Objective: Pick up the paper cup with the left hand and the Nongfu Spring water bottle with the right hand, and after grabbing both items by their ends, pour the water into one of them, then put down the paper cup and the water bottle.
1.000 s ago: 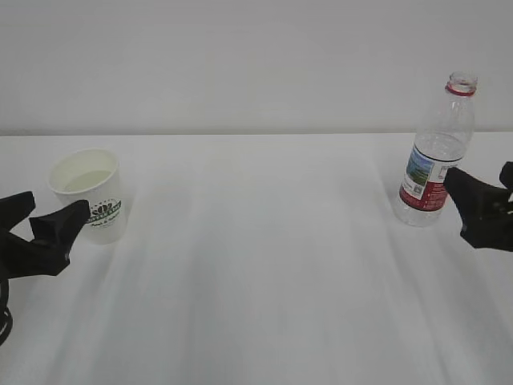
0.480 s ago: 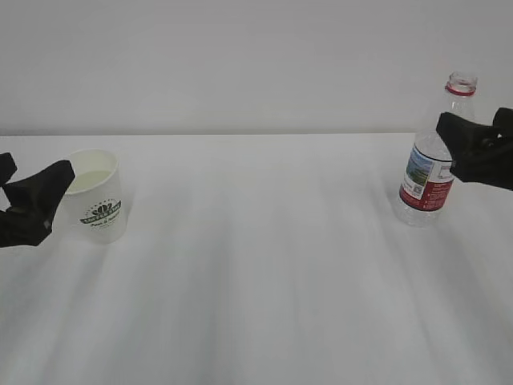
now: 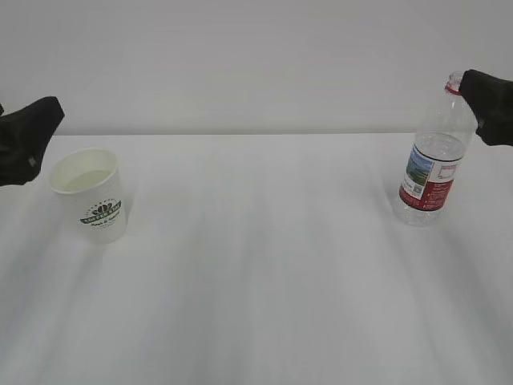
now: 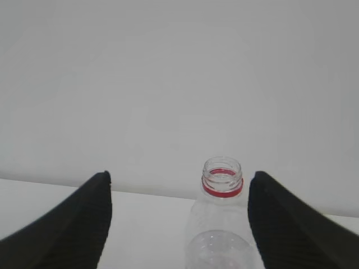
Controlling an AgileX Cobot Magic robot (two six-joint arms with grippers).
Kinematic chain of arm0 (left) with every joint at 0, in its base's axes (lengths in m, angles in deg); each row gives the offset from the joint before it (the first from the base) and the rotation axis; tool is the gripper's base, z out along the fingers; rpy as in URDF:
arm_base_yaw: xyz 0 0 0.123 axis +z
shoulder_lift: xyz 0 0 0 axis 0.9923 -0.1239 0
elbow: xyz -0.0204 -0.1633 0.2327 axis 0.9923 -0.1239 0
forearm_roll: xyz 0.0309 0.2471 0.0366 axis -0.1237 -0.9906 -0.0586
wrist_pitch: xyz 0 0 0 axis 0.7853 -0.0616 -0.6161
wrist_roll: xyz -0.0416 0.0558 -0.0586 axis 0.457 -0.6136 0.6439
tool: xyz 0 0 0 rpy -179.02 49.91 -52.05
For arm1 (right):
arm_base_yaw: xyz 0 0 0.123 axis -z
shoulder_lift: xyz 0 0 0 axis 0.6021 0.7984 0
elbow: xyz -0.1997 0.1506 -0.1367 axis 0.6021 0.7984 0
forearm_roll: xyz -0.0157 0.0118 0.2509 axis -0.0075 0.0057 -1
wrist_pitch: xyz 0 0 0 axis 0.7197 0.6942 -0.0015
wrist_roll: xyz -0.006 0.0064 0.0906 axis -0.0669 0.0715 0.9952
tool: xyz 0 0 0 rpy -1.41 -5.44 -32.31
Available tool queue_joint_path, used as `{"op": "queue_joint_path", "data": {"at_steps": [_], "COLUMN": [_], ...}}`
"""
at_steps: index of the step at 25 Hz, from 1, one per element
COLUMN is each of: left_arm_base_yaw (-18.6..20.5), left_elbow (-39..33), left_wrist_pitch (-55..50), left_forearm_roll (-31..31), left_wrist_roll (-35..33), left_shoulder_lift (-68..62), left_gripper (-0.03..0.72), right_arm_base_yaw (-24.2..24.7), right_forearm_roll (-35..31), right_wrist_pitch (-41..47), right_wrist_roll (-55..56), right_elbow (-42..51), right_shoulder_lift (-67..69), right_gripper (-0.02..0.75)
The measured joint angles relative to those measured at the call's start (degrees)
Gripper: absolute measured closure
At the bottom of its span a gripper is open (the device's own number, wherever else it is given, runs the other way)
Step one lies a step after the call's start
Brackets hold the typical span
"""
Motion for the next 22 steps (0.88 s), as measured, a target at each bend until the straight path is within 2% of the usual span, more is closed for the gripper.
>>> {"op": "queue_joint_path", "data": {"at_steps": [4, 8, 22], "left_arm_base_yaw": [0.0, 0.0, 0.0], "left_elbow": [3.3, 5.5, 5.9], "left_wrist_pitch": [-11.7, -18.9, -48.0], "left_forearm_roll": [0.0, -0.1, -0.1], "left_wrist_roll": [0.0, 0.0, 0.0], "left_shoulder_lift": [4.5, 10.0, 30.0], "left_gripper": [0.097, 0.097, 0.113], "right_arm_base_yaw": [0.0, 0.0, 0.0], "right_forearm_roll": [0.1, 0.1, 0.1], "right_wrist_pitch": [5.5, 11.4, 34.3], "right_wrist_roll": [0.0, 0.0, 0.0], "right_elbow": [0.0, 0.0, 0.0], "right_shoulder_lift": [-4.9, -10.3, -30.6], "right_gripper": [0.169, 0.169, 0.169]}}
